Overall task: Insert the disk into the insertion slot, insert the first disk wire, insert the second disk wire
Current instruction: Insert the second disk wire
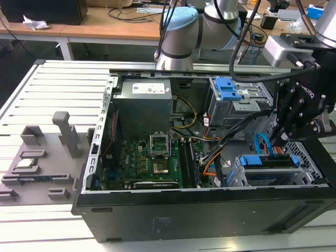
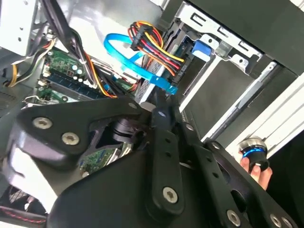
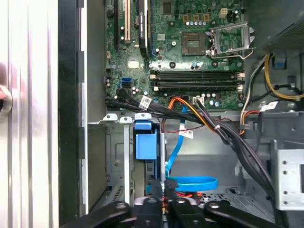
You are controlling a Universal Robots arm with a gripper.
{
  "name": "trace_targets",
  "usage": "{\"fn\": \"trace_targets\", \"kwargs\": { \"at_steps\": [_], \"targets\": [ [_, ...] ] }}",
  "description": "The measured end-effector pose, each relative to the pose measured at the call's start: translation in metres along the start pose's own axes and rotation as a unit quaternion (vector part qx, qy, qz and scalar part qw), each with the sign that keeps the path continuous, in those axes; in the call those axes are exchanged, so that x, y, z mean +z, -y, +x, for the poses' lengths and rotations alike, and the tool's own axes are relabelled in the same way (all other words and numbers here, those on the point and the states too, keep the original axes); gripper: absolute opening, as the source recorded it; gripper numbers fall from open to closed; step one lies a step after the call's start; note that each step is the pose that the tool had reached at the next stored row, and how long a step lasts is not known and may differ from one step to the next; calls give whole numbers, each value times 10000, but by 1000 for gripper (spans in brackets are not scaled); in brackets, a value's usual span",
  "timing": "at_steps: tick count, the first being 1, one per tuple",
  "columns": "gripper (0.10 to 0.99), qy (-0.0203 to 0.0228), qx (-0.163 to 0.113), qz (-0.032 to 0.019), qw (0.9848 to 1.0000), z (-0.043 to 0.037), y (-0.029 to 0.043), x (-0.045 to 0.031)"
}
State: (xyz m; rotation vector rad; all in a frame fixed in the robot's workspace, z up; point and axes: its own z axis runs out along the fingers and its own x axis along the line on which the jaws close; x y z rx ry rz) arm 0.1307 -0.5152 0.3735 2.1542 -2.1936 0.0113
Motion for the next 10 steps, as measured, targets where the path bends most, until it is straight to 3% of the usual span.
{"fn": "trace_targets", "kwargs": {
  "at_steps": [1,3,10],
  "targets": [
    [106,-1,0,0,10000,-23,-3,-64],
    [106,0,0,0,10000,-33,-6,-132],
    [106,3,0,0,10000,-33,-6,-141]
  ]
}}
